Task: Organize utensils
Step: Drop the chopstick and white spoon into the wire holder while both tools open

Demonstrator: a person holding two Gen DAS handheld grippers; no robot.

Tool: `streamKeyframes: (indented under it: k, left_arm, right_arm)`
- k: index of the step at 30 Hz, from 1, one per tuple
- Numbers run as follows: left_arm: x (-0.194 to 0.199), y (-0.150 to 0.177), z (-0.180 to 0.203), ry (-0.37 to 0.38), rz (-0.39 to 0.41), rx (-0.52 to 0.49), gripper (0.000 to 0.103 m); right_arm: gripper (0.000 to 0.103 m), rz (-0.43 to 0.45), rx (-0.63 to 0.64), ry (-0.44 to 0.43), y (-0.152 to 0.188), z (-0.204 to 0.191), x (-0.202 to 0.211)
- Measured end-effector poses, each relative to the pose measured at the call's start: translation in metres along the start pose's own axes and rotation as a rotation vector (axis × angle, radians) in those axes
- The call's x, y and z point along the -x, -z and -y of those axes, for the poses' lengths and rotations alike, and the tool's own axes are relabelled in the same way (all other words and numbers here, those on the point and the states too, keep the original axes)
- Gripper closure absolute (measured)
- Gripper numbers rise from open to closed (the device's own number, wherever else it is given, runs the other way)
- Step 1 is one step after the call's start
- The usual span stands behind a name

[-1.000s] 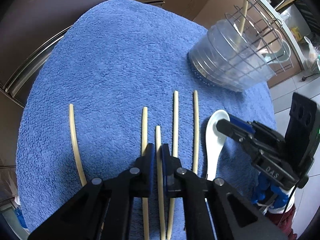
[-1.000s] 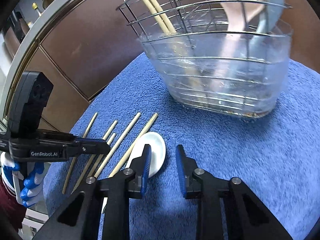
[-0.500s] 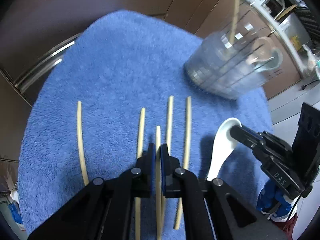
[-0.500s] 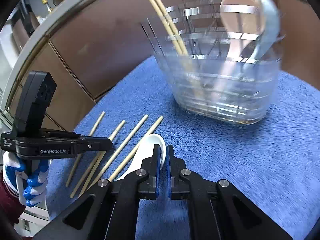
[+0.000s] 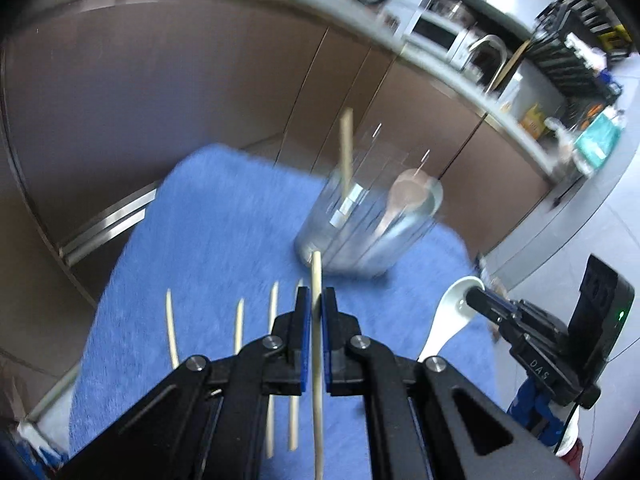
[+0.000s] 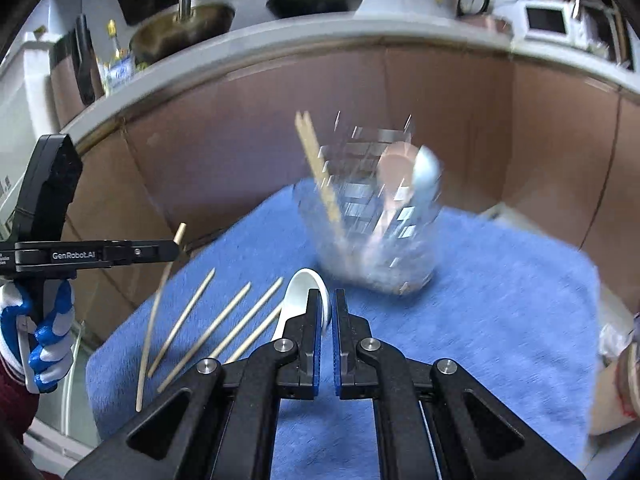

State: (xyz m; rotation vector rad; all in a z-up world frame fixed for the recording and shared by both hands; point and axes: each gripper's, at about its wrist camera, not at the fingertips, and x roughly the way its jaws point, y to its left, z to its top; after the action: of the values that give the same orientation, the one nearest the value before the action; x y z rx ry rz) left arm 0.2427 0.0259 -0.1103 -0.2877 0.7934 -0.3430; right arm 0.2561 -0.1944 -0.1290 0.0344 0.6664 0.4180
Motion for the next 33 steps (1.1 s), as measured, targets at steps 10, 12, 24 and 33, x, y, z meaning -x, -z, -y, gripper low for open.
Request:
streamKeyframes:
  k: [10, 12, 24, 33]
  left_arm:
    - [0.034, -0.102, 0.055, 0.029, 0.377, -0.006, 0.099]
    - [0.029, -0.118, 0.063, 0.007, 0.458, 0.004, 0.099]
    - [-0.064, -0.130, 0.079, -0.136, 0.641, -0.002, 0.098]
    - [-0.092, -0.098, 0.075, -0.167, 0.638, -0.045, 0.097]
  right_arm:
    - [0.098, 0.329, 0.061, 0.211, -0.086, -0.007, 0.056]
    - [0.098, 0.362, 0.078, 0.265, -0.098, -0.005, 0.053]
    - [0.099, 0.360, 0.163, 0.435, -0.101, 0.008, -0.028]
    - [0.096, 0.323, 0.151, 0.399, -0.070, 0.019, -0.053]
